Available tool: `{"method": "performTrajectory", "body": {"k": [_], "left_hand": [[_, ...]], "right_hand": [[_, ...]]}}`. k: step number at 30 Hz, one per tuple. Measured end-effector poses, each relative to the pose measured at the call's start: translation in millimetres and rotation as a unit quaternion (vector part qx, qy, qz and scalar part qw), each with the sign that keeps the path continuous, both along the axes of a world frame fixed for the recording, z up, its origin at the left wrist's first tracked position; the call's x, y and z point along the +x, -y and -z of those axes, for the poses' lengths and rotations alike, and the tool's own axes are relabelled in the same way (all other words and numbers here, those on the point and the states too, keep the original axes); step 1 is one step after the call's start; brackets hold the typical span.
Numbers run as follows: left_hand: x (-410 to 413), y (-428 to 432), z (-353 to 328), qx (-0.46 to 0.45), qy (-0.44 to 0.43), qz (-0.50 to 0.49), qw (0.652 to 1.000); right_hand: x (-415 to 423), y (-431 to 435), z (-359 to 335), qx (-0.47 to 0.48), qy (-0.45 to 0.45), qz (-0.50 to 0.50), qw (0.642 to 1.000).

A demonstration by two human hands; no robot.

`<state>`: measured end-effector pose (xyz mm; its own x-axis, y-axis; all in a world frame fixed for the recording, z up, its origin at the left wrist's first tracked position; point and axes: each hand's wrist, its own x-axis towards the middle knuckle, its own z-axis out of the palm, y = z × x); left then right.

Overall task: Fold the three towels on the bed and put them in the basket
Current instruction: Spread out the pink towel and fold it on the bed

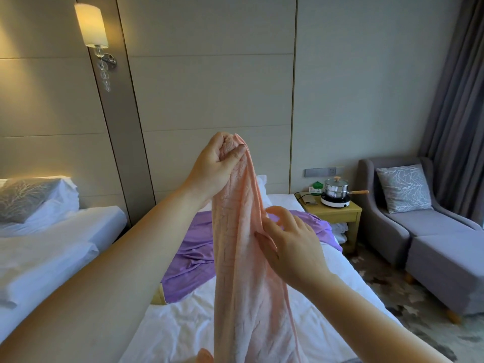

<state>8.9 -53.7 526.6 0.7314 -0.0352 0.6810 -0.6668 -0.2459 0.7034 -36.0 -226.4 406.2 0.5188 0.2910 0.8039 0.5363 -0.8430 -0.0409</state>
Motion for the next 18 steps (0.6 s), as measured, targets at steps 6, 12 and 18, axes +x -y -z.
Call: {"method": "performTrajectory", "body": {"k": [6,12,18], "left_hand": [[-4.2,-9.2,1.1,0.006,0.000,-0.009,1.000],[8.3,-29.1,9.1,0.075,-0.117,-0.190,0.972],[-20.6,-7.4,47.5,0.434,-0.013,-0.077,0.898]], "right_hand": [[8.5,1.5,-13.8,0.102,-0.098,-0.022,0.990],[12.6,13.2,-29.6,0.398,-0.341,-0.227,0.821],[11.9,12.7,-38.3,0.326,-0.393,-0.284,0.812]]}}
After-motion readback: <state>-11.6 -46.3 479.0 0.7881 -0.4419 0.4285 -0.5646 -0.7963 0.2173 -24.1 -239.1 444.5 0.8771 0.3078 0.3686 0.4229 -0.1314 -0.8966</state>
